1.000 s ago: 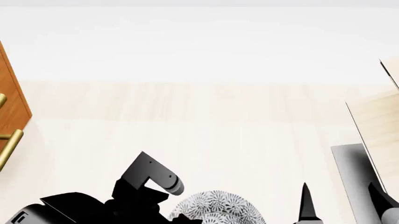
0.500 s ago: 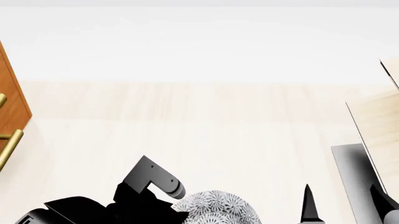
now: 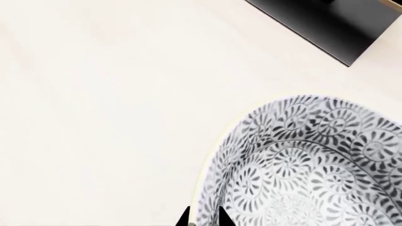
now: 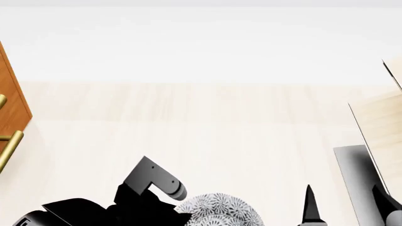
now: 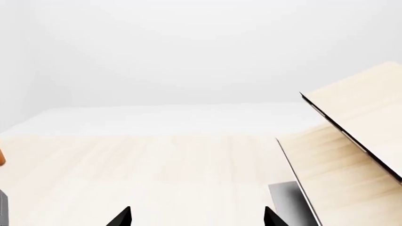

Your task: Close the top drawer of the cabinet and put the bowl on top of it.

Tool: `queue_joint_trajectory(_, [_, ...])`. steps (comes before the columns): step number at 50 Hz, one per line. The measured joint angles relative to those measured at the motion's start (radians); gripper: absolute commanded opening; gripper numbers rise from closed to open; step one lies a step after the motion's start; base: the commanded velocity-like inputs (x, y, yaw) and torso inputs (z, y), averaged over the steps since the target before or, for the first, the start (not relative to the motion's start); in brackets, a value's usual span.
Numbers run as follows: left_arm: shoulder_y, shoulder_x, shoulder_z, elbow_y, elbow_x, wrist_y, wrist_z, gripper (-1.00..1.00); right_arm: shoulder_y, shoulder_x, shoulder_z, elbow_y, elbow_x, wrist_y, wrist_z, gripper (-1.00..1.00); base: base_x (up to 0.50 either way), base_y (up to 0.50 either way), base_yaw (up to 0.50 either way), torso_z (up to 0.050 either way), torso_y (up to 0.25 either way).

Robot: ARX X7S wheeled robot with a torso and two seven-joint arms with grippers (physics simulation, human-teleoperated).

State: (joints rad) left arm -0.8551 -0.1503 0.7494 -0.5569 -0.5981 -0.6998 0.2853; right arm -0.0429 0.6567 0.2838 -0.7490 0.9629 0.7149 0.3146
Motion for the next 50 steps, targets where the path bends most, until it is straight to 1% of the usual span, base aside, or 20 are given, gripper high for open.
queue_joint_trajectory(8, [-0.003, -0.02, -0.008, 0.056, -0.022, -0.035, -0.027, -1.0, 0.002, 0.007, 0.006, -0.008, 0.013, 0.005, 0.008, 1.0, 0.0, 0.0, 0.0, 0.0, 0.0])
queue_joint_trajectory(31, [-0.03, -0.131, -0.077, 0.324, -0.085, -0.185, -0.139, -1.0, -0.002, 0.027, 0.029, -0.053, 0.056, 0.021, 0.042, 1.0, 0.0, 0.0, 0.0, 0.0, 0.0])
queue_joint_trajectory(50, [-0.067, -0.193, -0.144, 0.471, -0.153, -0.274, -0.197, -1.0, -0.004, 0.04, 0.044, -0.086, 0.091, 0.032, 0.071, 1.0, 0.0, 0.0, 0.0, 0.0, 0.0])
